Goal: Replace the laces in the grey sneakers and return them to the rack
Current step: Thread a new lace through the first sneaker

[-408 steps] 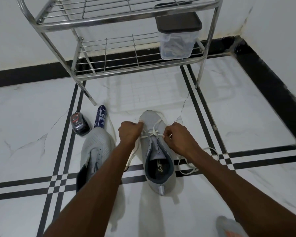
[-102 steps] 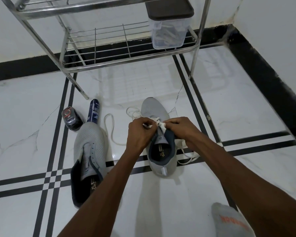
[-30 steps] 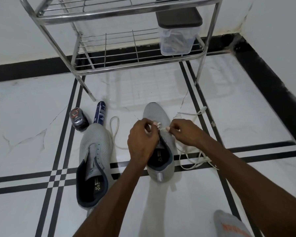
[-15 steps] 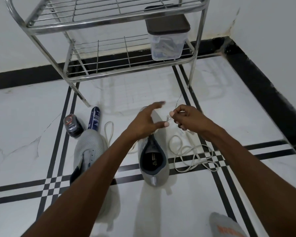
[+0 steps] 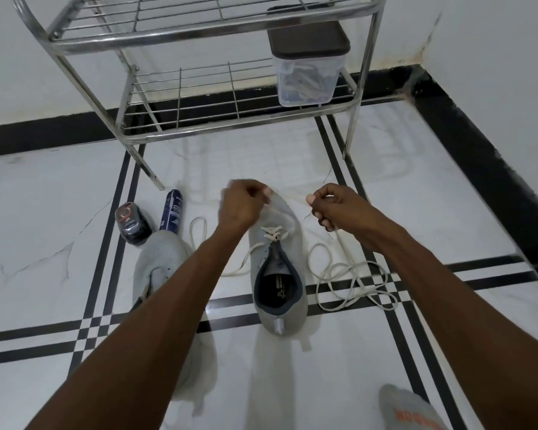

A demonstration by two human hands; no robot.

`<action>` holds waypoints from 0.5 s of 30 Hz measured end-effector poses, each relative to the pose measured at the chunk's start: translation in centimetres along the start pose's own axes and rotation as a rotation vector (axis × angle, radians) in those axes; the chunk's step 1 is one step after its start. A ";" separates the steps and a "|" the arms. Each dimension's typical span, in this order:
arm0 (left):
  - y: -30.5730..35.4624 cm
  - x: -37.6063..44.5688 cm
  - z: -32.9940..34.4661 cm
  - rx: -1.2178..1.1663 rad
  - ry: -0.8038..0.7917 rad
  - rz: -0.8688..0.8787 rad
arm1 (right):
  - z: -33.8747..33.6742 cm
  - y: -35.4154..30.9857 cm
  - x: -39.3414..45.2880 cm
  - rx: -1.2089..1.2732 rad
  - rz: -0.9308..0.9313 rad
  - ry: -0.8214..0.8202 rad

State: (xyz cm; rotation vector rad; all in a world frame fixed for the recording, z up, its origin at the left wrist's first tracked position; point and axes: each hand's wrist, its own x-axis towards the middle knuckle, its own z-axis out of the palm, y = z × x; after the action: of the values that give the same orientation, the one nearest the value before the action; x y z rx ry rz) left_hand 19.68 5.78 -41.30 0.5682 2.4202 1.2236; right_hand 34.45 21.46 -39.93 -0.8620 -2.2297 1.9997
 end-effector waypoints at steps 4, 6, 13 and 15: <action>0.1 -0.4 -0.5 0.016 -0.127 0.128 | 0.3 0.0 -0.1 -0.027 -0.014 -0.018; 1.1 -1.6 -0.2 -0.058 -0.523 0.220 | 0.5 -0.1 -0.1 -0.028 -0.014 -0.022; -0.9 -0.3 -1.1 0.083 -0.044 0.166 | 0.3 0.4 0.0 -0.027 0.006 -0.013; -0.5 -1.3 -0.5 -0.012 -0.330 0.214 | 0.7 0.3 0.0 -0.006 0.005 -0.015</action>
State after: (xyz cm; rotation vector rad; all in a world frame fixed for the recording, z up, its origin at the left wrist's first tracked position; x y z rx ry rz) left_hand 20.50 4.55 -41.24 0.9643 2.1156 1.1211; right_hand 34.35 20.81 -40.34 -0.8578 -2.2446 2.0092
